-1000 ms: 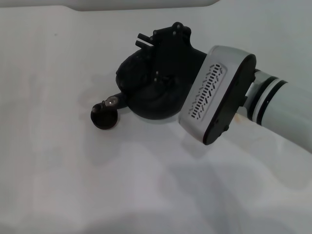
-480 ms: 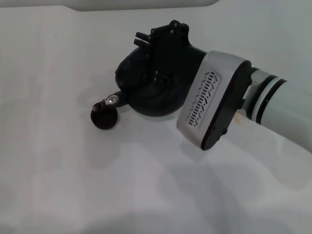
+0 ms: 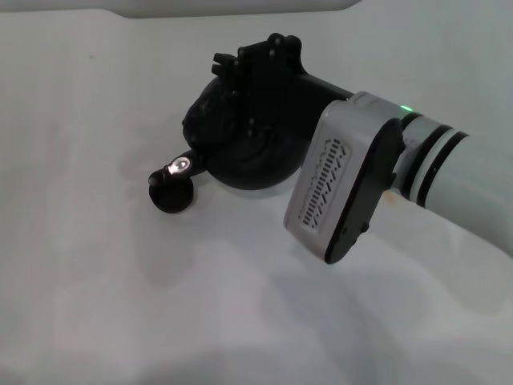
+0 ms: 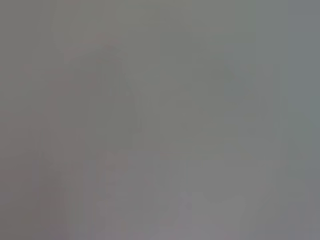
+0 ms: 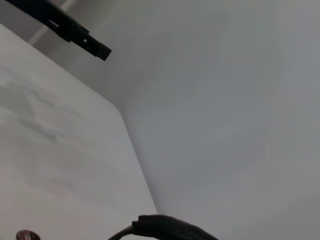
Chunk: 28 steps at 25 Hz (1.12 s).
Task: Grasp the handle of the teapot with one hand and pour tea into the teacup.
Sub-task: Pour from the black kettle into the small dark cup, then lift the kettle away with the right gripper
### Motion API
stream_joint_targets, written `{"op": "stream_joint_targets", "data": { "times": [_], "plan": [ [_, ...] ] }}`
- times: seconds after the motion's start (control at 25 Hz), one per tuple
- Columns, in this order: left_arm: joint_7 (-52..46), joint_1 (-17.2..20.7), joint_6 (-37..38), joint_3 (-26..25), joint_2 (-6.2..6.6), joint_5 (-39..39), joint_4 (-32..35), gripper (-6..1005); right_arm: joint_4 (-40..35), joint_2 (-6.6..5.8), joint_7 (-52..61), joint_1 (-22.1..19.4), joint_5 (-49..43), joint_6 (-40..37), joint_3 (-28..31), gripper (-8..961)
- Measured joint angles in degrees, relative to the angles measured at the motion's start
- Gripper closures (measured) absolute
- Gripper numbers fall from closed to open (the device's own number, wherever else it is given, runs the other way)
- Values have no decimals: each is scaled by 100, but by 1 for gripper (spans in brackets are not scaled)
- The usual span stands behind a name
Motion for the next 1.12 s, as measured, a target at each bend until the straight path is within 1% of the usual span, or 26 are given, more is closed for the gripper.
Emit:
{"op": "stream_joint_targets", "data": {
  "times": [0.8, 1.12],
  "plan": [
    [0, 9, -1, 0, 3, 0, 0, 107, -111, 26, -841, 19, -48, 32, -146, 910],
    [0, 7, -1, 0, 0, 0, -1, 108, -79, 26, -927, 43, -69, -26, -37, 911]
  ]
}}
